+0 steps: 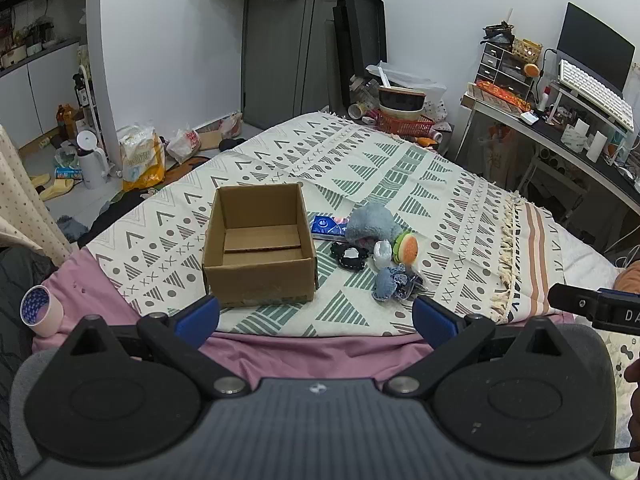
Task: Organize soft objects
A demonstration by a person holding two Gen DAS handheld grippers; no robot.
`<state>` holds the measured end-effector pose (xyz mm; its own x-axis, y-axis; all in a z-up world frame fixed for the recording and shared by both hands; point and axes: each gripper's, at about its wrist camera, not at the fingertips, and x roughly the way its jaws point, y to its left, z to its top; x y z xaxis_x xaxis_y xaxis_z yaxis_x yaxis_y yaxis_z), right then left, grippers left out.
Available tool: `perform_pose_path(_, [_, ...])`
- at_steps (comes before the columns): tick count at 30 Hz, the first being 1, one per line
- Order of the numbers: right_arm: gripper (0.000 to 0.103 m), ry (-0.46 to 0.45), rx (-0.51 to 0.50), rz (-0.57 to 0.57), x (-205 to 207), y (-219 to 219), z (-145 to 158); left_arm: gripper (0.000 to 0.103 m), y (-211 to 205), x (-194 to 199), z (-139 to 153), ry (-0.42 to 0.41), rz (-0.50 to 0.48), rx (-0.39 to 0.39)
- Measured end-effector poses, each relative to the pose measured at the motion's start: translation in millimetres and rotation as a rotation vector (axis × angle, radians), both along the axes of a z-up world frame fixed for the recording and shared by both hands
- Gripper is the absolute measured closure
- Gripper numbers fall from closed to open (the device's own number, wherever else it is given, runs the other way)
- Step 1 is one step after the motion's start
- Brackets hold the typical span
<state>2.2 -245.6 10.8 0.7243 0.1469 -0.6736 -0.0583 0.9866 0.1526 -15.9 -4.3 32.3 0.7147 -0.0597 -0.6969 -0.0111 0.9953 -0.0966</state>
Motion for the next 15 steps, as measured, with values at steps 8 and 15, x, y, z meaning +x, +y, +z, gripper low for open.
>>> perform_pose_path(8, [0.000, 0.022, -0.001, 0.014, 13, 0, -12, 0.001, -5, 15, -12, 0.008, -0.009, -0.001])
perform_pose_path(15, [0.000, 0.074, 0.076, 0.029, 36, -8, -31, 0.001, -14, 38, -30, 0.017, -0.027, 0.002])
